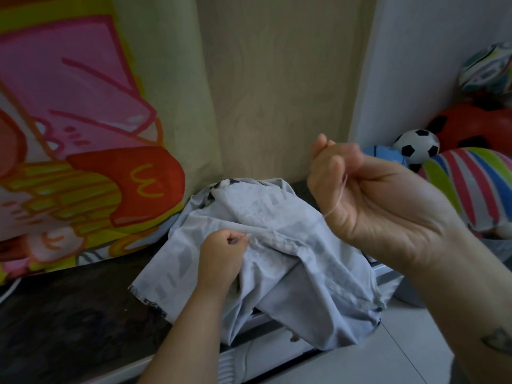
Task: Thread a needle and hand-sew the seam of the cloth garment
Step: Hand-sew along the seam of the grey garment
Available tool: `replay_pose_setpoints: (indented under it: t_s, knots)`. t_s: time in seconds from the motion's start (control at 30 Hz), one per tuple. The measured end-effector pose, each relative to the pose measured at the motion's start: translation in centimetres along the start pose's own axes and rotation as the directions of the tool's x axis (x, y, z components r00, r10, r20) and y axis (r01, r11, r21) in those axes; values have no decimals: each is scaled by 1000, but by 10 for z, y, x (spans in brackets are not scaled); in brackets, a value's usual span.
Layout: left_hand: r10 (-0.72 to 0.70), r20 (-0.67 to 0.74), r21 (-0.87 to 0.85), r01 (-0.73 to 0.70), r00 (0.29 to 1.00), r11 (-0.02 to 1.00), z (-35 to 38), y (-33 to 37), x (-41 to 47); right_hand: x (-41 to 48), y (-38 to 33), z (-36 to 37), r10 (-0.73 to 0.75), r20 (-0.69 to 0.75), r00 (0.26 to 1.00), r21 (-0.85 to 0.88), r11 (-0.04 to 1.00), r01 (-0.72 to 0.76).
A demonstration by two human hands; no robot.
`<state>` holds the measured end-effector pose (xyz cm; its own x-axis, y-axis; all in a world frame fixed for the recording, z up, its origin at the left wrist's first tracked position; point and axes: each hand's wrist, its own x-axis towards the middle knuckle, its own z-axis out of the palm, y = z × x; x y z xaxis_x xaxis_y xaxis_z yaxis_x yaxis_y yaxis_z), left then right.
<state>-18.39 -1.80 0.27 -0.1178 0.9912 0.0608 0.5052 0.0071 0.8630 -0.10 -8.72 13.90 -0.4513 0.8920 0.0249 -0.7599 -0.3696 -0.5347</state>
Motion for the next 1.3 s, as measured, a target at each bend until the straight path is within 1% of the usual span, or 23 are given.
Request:
replay_pose_setpoints:
  t_s: [0.03, 0.07, 0.13, 0.2, 0.27, 0.37, 0.47, 0.53, 0.63, 0.7, 0.8, 0.9, 1.03, 1.07, 1.1, 1.17, 1.2, 1.23, 1.3]
  knots:
    - [15, 8, 3, -15, 1000, 1000, -1, 2, 0, 2, 3, 0, 39, -13, 999, 39, 999, -38]
    - [30, 21, 8, -31, 999, 999, -2, 5, 0, 4, 6, -3, 32, -50, 998, 2, 999, -32]
    - [57, 51, 9, -58, 997, 998, -4, 11, -1, 7, 16, -13, -34, -175, 984, -250, 968, -11]
    - [89, 64, -53, -86, 994, 995, -7, 17, -3, 15, 30, -25, -61, -282, 957, -444, 893, -74]
    - [149, 60, -139, -139, 987, 980, -10, 24, -6, 21, 43, -43, -85, -371, 925, -604, 779, -171]
    - [220, 101, -166, -202, 970, 965, -16, 33, -13, 25, 51, -65, -155, -457, 876, -765, 571, -298]
    - [238, 138, -141, -219, 961, 966, -19, 35, -16, 26, 44, -73, -264, -420, 868, -855, 435, -282]
    - [237, 155, -103, -223, 959, 969, -20, 34, -18, 24, 37, -71, -335, -373, 865, -914, 293, -281]
    - [240, 153, -28, -238, 959, 971, -18, 32, -17, 21, 29, -72, -371, -305, 877, -952, 88, -294]
    - [237, 150, 18, -242, 960, 970, -13, 29, -16, 21, 29, -76, -396, -284, 873, -950, -6, -311]
    - [219, 154, 71, -232, 963, 970, -7, 26, -15, 21, 31, -84, -420, -275, 865, -937, -86, -340]
    - [190, 166, 69, -203, 968, 977, -5, 24, -15, 22, 34, -88, -426, -275, 862, -917, -153, -368]
    - [127, 182, 5, -130, 975, 991, -8, 27, -15, 23, 39, -80, -567, -103, 817, -928, -240, -284]
    - [116, 189, -13, -116, 975, 993, -9, 27, -15, 22, 40, -75, -559, -87, 825, -926, -259, -273]
    - [107, 196, -34, -102, 975, 994, -10, 28, -16, 22, 42, -71, -512, -99, 853, -926, -268, -267]
    - [90, 202, -72, -77, 975, 994, -11, 30, -17, 21, 47, -65, -368, -164, 915, -923, -269, -274]
    - [85, 202, -79, -71, 976, 994, -12, 31, -18, 20, 50, -64, -312, -197, 929, -917, -276, -287]
    - [83, 203, -82, -68, 976, 994, -12, 31, -19, 20, 53, -65, -286, -217, 933, -909, -289, -300]
    - [80, 202, -85, -64, 976, 994, -13, 31, -19, 21, 55, -66, -280, -240, 930, -900, -294, -321]
